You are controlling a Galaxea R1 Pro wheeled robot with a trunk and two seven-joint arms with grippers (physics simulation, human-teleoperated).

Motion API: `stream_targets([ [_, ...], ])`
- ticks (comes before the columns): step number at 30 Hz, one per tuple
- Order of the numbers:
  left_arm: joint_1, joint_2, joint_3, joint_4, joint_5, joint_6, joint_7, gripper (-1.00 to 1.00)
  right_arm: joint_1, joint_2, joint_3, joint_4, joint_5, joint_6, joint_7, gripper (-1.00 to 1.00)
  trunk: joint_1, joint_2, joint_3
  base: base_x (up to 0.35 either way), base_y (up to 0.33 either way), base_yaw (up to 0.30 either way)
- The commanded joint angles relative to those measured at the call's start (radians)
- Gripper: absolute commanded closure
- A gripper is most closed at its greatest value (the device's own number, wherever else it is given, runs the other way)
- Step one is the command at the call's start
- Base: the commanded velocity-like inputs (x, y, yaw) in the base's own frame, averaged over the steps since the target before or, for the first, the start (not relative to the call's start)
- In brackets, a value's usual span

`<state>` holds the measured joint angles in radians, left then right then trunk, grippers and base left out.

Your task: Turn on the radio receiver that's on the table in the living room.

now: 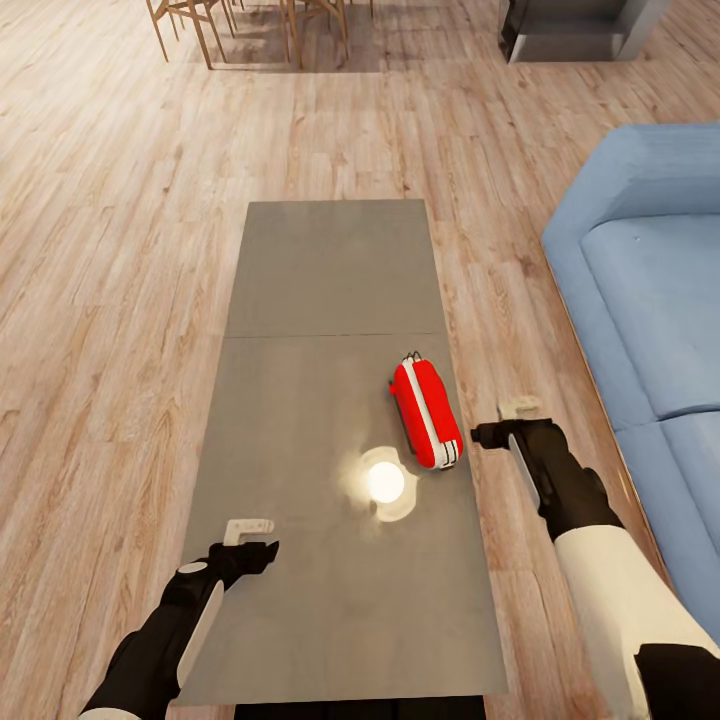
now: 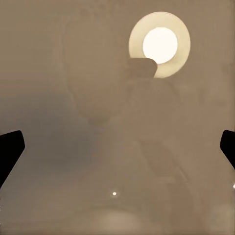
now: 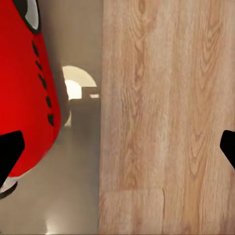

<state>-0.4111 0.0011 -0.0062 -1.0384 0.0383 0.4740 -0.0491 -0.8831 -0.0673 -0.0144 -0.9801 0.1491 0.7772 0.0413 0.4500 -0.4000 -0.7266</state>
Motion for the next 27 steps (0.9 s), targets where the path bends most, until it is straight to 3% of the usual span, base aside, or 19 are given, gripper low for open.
stream_targets([
  [1, 0.0, 0.0, 0.0, 0.0, 0.0, 0.0, 0.0, -1.0, -0.012, 0.002, 0.0, 0.003, 0.0, 0.011, 0.007, -1.0, 0.0, 0.0, 0.0, 0.0, 0.0, 0.0],
  [5, 0.0, 0.0, 0.0, 0.0, 0.0, 0.0, 0.0, -1.0, -0.075, 0.019, 0.001, 0.038, 0.0, 0.043, 0.057, -1.0, 0.0, 0.0, 0.0, 0.0, 0.0, 0.0],
  [12, 0.0, 0.001, 0.0, 0.001, 0.0, -0.001, 0.0, -1.0, -0.129, 0.048, 0.002, 0.063, 0.004, 0.094, 0.076, -1.0, 0.0, 0.0, 0.0, 0.0, 0.0, 0.0],
  [27, 0.0, 0.002, 0.0, 0.001, 0.0, -0.002, 0.0, -1.0, -0.134, 0.069, 0.002, 0.051, 0.004, 0.106, 0.08, -1.0, 0.0, 0.0, 0.0, 0.0, 0.0, 0.0],
])
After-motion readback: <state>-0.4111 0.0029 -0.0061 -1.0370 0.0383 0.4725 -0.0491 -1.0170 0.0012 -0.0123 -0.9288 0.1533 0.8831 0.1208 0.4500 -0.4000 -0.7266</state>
